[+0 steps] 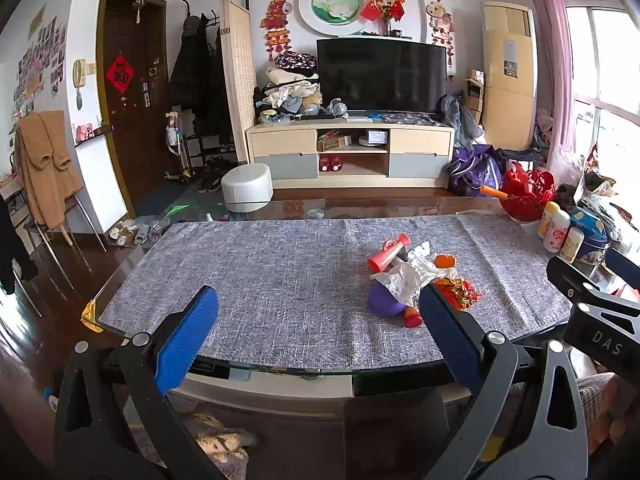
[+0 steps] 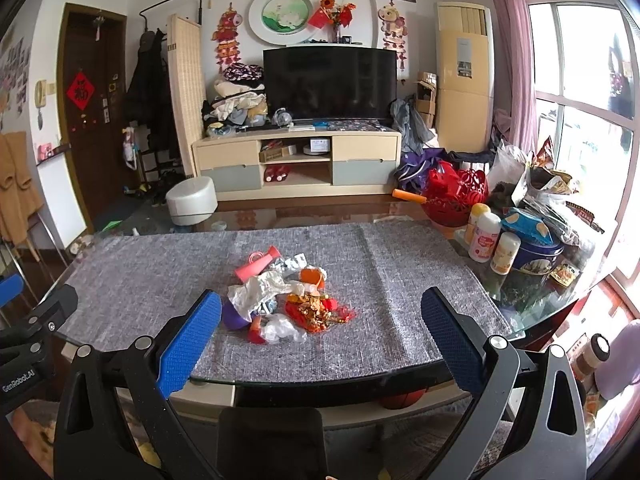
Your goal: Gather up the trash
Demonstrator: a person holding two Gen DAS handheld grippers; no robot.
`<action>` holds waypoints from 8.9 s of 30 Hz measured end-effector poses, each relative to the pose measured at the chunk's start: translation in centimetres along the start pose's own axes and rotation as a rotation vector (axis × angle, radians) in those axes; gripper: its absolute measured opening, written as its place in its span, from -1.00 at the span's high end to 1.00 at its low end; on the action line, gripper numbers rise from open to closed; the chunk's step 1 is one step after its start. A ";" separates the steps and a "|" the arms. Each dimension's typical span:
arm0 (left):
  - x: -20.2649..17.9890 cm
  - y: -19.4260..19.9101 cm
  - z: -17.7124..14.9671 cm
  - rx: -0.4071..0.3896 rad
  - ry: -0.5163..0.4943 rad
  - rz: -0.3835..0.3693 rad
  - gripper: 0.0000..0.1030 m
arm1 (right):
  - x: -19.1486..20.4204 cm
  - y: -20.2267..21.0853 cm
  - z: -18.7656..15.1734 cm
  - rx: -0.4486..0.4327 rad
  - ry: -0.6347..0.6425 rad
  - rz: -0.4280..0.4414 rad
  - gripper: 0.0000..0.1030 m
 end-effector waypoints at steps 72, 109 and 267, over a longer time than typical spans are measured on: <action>-0.3 -8.8 -0.1 0.129 -0.132 -0.001 -0.84 | -3.3 -9.1 -0.6 0.158 -0.008 0.002 -0.94; -7.5 -22.8 -6.8 0.350 -0.163 -0.235 -0.53 | 0.2 -21.8 -10.1 0.433 -0.009 0.266 -0.06; -6.1 -20.5 -9.2 0.408 -0.078 -0.303 -0.84 | 0.8 -20.8 -11.2 0.443 -0.009 0.280 0.62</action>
Point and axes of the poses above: each gripper's, at about its wrist camera, not at the fingertips, and y roughly against the way its jaws point, x to its left, z to its top, the point moved 6 cm from there along -y, roughly the way its jaws point, and after that the axes turned 8 degrees about -x, right-handed, at the moved point
